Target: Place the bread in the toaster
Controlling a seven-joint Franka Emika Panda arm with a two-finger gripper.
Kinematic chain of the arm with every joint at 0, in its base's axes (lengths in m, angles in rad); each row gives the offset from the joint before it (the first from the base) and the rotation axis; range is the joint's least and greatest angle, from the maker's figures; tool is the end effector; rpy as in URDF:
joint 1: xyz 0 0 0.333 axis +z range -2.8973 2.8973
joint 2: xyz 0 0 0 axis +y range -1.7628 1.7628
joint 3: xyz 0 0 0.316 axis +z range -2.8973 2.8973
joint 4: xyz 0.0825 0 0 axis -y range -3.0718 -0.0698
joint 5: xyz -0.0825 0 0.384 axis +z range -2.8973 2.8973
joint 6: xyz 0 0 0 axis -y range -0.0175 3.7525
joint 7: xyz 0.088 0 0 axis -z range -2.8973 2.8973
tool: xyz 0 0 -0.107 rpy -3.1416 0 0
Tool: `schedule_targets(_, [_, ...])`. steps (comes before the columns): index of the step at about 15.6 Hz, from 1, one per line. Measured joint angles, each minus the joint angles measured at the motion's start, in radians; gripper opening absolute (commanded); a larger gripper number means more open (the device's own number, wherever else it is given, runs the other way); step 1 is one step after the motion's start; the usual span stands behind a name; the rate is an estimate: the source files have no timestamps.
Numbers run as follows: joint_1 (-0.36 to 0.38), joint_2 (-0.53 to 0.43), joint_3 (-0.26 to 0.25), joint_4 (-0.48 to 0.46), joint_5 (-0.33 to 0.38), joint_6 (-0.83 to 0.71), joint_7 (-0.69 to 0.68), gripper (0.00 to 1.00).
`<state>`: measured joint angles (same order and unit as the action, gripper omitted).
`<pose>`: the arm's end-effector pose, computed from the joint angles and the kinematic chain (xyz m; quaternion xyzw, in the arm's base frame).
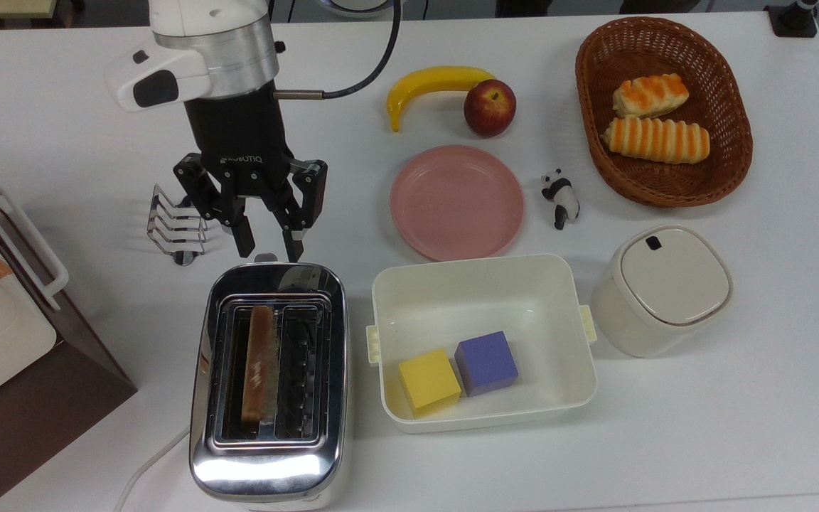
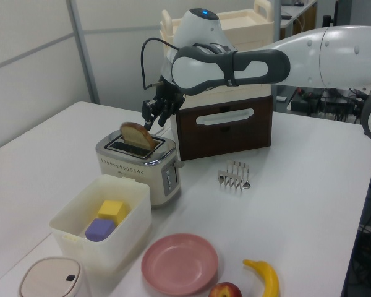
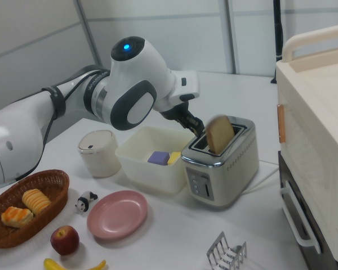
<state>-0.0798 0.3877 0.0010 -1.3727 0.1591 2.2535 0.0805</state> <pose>0.7149 -0.0522 0.5508 -0.9609 0.1105 -0.2432 0.0724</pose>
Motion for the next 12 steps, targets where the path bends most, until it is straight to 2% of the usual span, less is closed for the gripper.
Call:
schedule_targets(4, [0.0,0.0,0.0,0.0,0.0,0.0,0.0,0.66])
schedule_targets(5, [0.0,0.0,0.0,0.0,0.0,0.0,0.0,0.71])
schedule_targets(7, [0.0,0.0,0.0,0.001,0.0,0.0,0.0,0.96])
schedule_targets(8, [-0.001,-0.001,-0.001,0.002,0.0,0.0,0.0,1.0])
schedule_targets(12, [-0.006,-0.026,-0.001,0.01,0.0,-0.015,-0.069,1.0])
